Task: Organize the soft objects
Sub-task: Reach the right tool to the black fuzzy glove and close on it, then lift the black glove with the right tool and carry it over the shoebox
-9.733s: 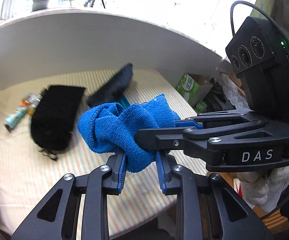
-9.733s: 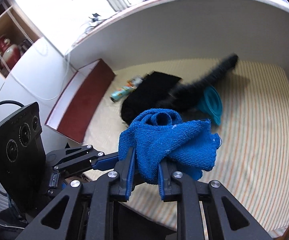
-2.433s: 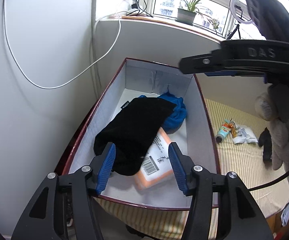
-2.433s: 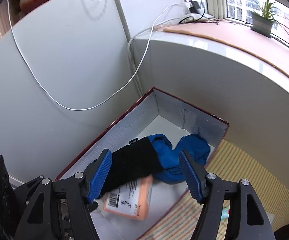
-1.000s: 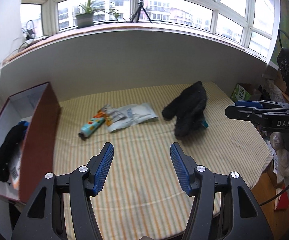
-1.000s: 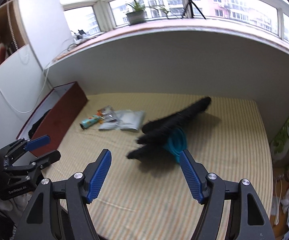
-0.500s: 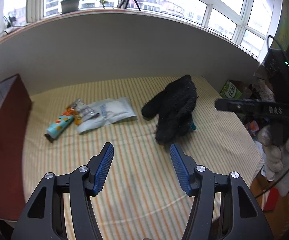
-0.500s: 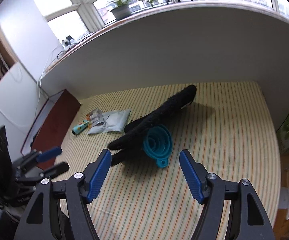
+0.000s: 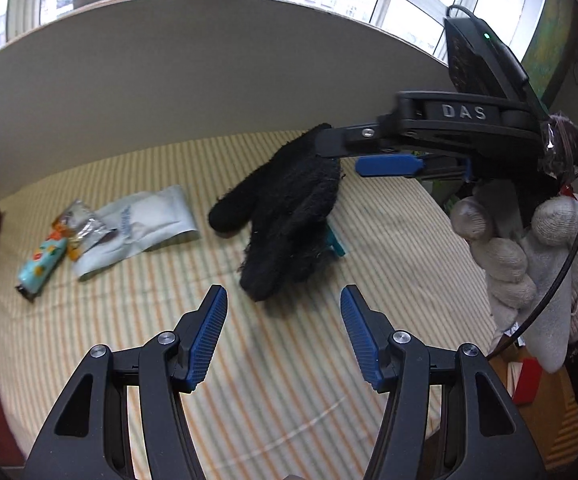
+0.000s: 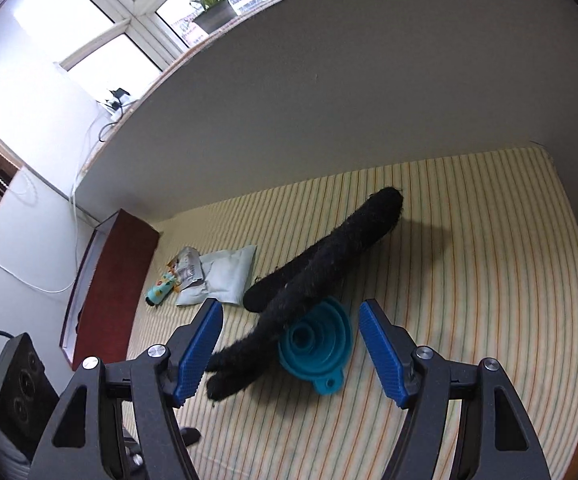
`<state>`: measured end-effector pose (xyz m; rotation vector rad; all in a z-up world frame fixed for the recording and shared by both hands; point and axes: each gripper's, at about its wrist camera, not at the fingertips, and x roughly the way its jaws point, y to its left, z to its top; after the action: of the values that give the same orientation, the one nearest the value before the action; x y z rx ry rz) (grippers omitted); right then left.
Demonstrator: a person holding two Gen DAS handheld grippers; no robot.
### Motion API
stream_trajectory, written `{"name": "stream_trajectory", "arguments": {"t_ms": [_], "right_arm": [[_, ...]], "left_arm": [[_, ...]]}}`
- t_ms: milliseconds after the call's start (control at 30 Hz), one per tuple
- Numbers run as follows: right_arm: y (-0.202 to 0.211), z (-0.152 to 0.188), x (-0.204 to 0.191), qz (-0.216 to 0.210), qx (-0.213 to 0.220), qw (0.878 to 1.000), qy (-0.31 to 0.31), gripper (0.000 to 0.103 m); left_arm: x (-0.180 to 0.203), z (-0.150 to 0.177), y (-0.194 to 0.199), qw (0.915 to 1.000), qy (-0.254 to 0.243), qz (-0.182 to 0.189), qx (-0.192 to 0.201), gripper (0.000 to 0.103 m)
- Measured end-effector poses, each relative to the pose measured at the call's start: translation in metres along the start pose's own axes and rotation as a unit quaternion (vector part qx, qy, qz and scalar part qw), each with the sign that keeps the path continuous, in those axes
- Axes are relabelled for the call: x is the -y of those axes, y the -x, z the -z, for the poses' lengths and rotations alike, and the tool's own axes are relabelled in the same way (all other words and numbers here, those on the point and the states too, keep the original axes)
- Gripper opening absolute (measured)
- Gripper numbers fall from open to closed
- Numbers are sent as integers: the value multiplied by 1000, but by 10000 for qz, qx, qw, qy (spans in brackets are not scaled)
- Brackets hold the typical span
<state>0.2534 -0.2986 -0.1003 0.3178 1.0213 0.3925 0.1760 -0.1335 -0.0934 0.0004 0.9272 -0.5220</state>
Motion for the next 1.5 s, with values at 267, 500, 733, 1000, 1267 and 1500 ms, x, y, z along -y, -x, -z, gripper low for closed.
{"name": "stream_trajectory", "arguments": {"t_ms": [267, 500, 733, 1000, 1267, 1500], "right_arm": [[-25, -9, 10, -10, -259, 9991, -331, 67], [-37, -8, 7, 32, -410, 9987, -315, 35], [-28, -7, -10, 45, -337, 9994, -104, 12], [-4, -5, -55, 17, -84, 9995, 318, 9], [10, -9, -140, -194, 90, 9935, 1114, 9], [-14, -15, -235, -612, 138, 9826, 1746, 9]], "left_arm": [[8, -14, -28, 9999, -74, -3, -91, 58], [3, -15, -35, 10000, -35, -43, -68, 25], [0, -17, -22, 9999, 14, -29, 121, 12], [-10, -11, 20, 9987, 71, 20, 495, 11], [-32, -2, 82, 9950, 119, -173, 976, 11], [-84, 10, 145, 9871, 411, -655, 1404, 11]]}}
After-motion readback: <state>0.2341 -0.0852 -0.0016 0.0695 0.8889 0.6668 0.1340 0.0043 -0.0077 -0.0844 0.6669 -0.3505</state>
